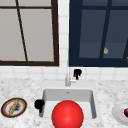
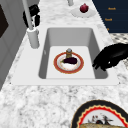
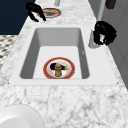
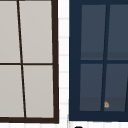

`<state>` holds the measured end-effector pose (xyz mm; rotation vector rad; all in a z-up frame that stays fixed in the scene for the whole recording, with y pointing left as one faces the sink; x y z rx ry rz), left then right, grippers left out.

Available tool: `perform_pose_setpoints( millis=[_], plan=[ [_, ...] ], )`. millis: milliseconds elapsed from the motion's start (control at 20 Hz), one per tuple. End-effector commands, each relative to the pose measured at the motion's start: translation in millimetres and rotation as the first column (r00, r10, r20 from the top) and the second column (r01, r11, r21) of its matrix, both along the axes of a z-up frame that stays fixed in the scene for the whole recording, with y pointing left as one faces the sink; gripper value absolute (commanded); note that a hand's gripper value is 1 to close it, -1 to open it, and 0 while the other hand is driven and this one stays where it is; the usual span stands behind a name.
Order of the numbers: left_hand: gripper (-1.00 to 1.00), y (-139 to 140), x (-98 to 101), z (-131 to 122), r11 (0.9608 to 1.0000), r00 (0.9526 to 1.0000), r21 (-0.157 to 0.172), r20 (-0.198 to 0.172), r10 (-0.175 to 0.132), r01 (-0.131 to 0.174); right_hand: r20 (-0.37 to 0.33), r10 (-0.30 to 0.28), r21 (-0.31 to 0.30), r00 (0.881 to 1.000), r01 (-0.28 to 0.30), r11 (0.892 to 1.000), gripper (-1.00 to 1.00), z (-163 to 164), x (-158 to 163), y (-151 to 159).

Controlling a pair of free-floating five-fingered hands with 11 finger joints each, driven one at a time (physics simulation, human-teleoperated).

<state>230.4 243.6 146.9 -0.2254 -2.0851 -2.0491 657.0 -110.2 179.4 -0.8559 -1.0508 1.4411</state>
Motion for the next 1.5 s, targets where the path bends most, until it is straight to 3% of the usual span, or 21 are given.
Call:
perform_pose_setpoints(
  millis=[0,350,850,1200,1300,1450],
  plan=[
    [0.00,0.0,0.0,0.0,1.0000,1.0000,0.000,0.000,0.000,0.000,0.000,-0.017,0.041,1.000,0.017,0.999,1.00,-18.7,0.0,-18.6],
    [0.00,0.0,0.0,0.0,1.0000,1.0000,0.000,0.000,0.000,0.000,0.005,0.103,0.055,0.995,-0.103,0.993,1.00,-18.6,1.7,-24.2],
    [0.00,0.0,0.0,0.0,1.0000,1.0000,0.000,0.000,0.000,0.000,0.087,0.186,0.106,0.979,-0.195,0.975,1.00,-32.0,-5.1,-34.0],
    [0.00,0.0,0.0,0.0,1.0000,1.0000,0.000,0.000,0.000,0.000,0.120,0.226,0.148,0.967,-0.242,0.959,1.00,-34.9,-5.0,-39.8],
    [0.00,0.0,0.0,0.0,1.0000,1.0000,0.000,0.000,0.000,0.000,0.083,0.257,0.153,0.963,-0.267,0.951,1.00,-35.6,1.3,-38.3],
    [0.00,0.0,0.0,0.0,1.0000,1.0000,0.000,0.000,0.000,0.000,0.090,0.292,0.149,0.952,-0.302,0.941,1.00,-35.0,1.6,-38.6]
  ],
)
